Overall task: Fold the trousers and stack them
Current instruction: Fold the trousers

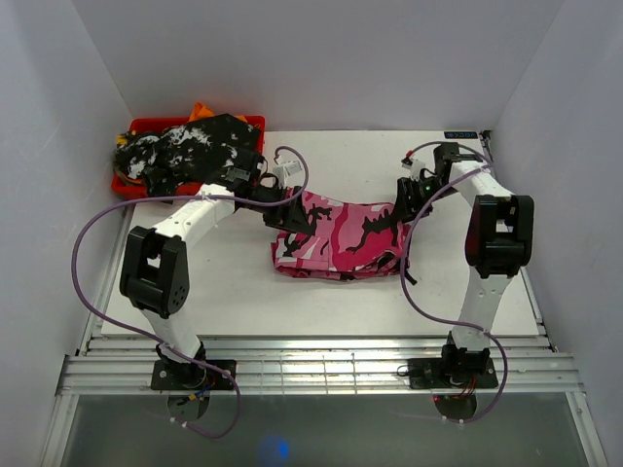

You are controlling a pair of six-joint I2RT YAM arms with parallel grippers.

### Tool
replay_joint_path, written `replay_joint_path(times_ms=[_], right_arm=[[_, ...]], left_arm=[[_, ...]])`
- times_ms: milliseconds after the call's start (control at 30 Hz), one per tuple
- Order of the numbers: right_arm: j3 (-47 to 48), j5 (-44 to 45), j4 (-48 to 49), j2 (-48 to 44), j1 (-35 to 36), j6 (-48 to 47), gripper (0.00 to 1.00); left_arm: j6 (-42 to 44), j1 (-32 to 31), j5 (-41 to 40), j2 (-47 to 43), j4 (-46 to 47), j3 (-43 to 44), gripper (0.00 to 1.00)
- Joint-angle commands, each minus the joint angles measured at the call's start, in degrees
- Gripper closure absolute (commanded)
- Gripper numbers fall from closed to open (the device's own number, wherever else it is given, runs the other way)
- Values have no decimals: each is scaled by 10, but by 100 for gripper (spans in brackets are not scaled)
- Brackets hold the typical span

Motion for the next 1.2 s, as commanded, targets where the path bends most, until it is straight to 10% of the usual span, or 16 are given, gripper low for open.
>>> replay_joint_path(times_ms=[0, 200, 533, 967, 1100, 1167], right_arm=[[11, -68, -15, 20, 7, -12, 54], [10, -100, -47, -28, -5, -51, 92], [-69, -83, -59, -50, -51, -103, 92], [-112, -8, 30, -18, -53, -117, 92], [-54, -5, -25, -22, -54, -142, 37], [-21, -18, -47, -47, -58, -160, 27]], left_arm=[[17, 2, 19, -23, 8, 0, 18], [0, 18, 54, -22, 21, -15, 31], [-27, 36, 119, 11, 70, -79, 63], [-28, 42, 120, 59, 114, -99, 77], [-23, 42, 140, 10, 105, -66, 69], [-29, 41, 135, 4, 100, -28, 68]])
